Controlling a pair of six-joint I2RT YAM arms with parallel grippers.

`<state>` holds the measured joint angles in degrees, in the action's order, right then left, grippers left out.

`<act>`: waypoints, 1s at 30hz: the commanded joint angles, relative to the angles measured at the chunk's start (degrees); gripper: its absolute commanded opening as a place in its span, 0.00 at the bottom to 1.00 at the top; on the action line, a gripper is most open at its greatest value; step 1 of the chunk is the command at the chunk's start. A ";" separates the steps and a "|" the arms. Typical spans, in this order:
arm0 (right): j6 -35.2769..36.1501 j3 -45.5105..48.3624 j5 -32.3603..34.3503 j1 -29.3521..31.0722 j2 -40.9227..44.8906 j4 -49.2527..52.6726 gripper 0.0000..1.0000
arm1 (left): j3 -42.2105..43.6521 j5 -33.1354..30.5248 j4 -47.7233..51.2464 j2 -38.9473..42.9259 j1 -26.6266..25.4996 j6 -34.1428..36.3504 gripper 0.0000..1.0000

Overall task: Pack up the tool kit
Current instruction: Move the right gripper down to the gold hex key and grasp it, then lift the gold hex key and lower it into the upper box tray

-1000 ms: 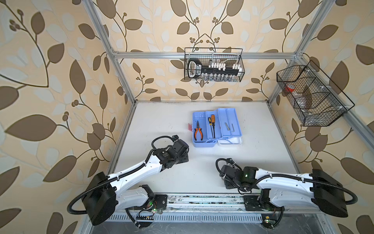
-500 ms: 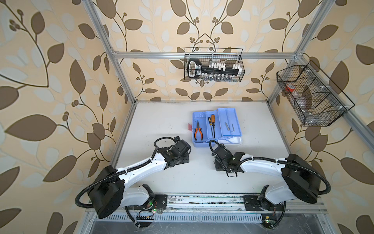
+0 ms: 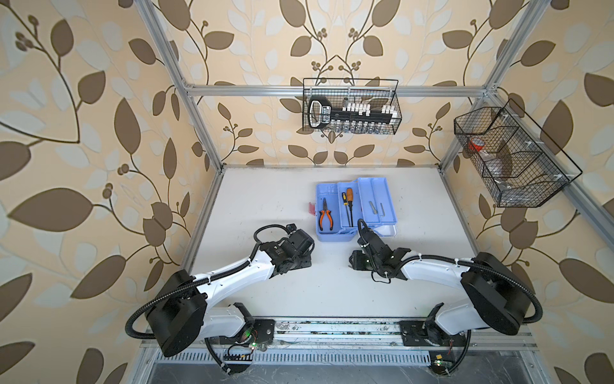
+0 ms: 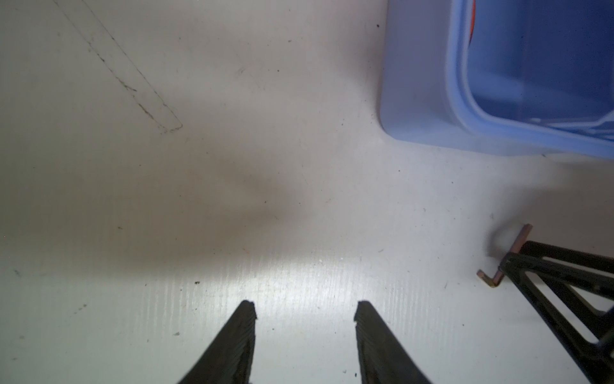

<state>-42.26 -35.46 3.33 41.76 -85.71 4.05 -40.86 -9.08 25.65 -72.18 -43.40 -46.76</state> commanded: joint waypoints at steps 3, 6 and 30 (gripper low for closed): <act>0.13 -3.11 -2.48 2.05 -8.61 8.76 0.39 | -0.08 0.46 -0.49 0.00 0.59 0.27 0.50; 1.27 -6.21 -0.19 4.37 -11.38 12.29 0.34 | 0.34 -0.18 -0.05 0.67 0.59 0.50 0.50; 8.35 -9.64 8.03 5.35 -5.68 26.90 0.00 | 1.13 -0.07 -0.66 0.20 1.70 1.58 0.50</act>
<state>-35.70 -47.13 12.91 48.16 -93.34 18.87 -40.07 -9.02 25.30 -72.12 -42.30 -46.35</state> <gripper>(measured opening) 0.048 0.504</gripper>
